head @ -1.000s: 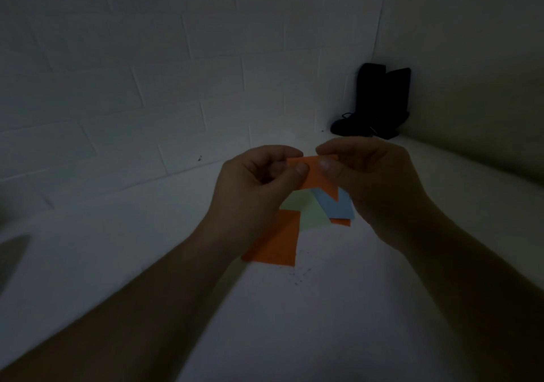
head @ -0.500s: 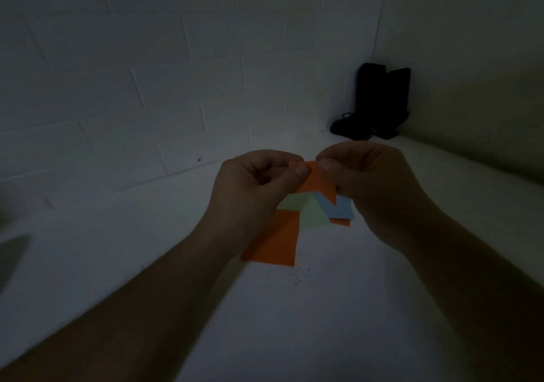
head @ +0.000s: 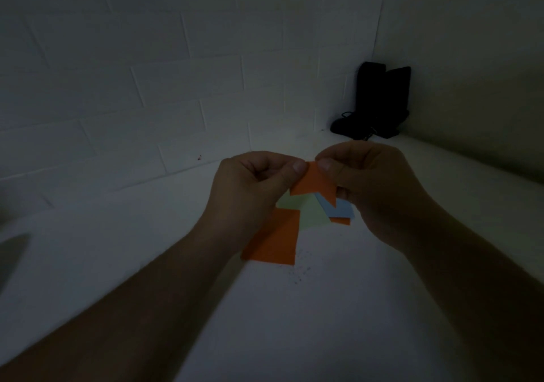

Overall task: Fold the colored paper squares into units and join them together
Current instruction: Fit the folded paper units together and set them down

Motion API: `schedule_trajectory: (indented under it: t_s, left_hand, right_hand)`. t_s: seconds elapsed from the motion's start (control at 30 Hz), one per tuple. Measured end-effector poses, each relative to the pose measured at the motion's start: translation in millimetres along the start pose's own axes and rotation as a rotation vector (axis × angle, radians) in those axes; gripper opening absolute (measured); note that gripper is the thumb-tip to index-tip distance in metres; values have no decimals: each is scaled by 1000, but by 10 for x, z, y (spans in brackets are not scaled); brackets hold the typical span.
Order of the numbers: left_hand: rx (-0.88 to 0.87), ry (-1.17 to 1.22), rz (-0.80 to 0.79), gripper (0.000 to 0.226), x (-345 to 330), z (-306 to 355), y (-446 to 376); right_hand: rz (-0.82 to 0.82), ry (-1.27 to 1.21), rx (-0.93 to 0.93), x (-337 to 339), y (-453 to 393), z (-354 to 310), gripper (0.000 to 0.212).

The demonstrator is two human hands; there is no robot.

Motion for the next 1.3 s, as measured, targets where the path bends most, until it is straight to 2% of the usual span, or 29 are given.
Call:
schedule_trajectory:
  t_s: [0.27,0.47,0.63,0.87,1.03,1.2,1.3]
  left_hand:
    - [22,20,7,10,1,-24,-4]
    - [154,137,37,14,-34,-137,5]
    - [176,168,38,16,-47,-134,9]
    - [256,297,0,32,-108,-127,30]
    - [201,165,-29,12,-128,-120,45]
    - [185,151,-24,11,-133,-109,60]
    - [198,166,-8,11,-140,-98,68]
  right_hand:
    - [37,-27,-35,40,-19,28,16]
    - [15,-49,-50,27,-20,38,16]
    - [12,-26,-51,25,-18,45,13]
    - [34,-55,-81,43,-13,60,16]
    - [31,-35,-74,23,-6,64,16]
    - [-3,-33,-68,-1,-4,62,15]
    - [-11,-11,-29,-22,1,40,22]
Point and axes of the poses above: each hand's wrist, its own y-axis away from the middle knuckle, its own x-axis out of the back of the hand, z = x × y, the point moved 8 cm from there along -y, towards the middle knuckle, and after that the axes turned 2 degrees about -y, right-handed, at the moved point
